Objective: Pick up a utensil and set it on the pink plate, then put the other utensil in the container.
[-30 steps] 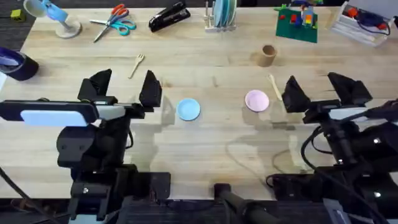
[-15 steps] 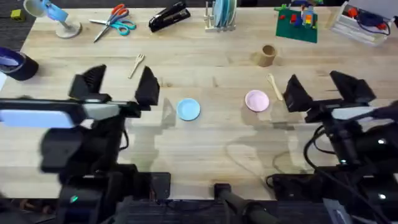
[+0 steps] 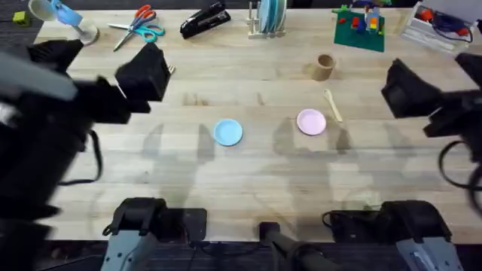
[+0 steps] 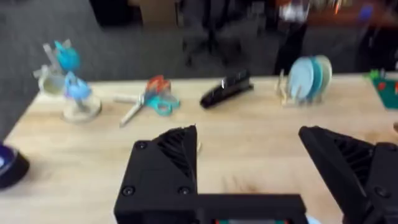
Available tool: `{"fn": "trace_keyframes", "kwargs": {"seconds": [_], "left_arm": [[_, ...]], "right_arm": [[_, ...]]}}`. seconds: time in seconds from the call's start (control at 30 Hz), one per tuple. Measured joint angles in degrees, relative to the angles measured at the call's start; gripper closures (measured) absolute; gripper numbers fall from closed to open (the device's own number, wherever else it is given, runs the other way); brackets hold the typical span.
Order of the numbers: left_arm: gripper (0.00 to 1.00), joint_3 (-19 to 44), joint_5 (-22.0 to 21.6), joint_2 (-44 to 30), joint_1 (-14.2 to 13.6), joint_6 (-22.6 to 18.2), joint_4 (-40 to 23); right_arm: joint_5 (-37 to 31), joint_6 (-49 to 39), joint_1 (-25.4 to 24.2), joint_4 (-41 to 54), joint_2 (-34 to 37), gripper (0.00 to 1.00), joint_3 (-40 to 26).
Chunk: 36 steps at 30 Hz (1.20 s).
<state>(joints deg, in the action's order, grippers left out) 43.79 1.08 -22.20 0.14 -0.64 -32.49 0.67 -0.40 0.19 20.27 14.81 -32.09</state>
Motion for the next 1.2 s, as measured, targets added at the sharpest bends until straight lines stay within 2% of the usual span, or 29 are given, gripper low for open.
{"fn": "trace_keyframes", "kwargs": {"seconds": [0.1, 0.27, 0.57, 0.7, 0.83, 1.2], "left_arm": [[0.008, 9.1, 0.0, -7.8, 0.0, 0.0, -9.1], [0.009, 21.5, 0.0, -19.4, 0.0, 0.0, -19.6], [0.008, 35.9, 0.0, -38.2, 0.0, 0.0, -35.7], [0.008, 38.8, 0.0, -43.7, 0.0, 0.0, -37.7], [0.008, 39.0, 0.0, -46.2, 0.0, 0.0, -38.7], [0.009, 39.1, -0.3, -46.6, 0.0, -1.5, -38.9]], "right_arm": [[0.0, 0.0, 0.0, 6.9, 6.5, 0.007, -7.5], [0.0, 0.0, 0.0, 18.2, 18.2, 0.007, -19.1], [0.0, 0.0, 0.0, 34.2, 37.6, 0.008, -35.2], [-0.1, -0.3, 0.0, 40.2, 43.3, 0.008, -39.6], [0.0, -0.7, 0.0, 44.2, 46.3, 0.008, -42.6], [2.6, -0.9, -1.1, 44.7, 47.0, 0.007, -43.7]]}}
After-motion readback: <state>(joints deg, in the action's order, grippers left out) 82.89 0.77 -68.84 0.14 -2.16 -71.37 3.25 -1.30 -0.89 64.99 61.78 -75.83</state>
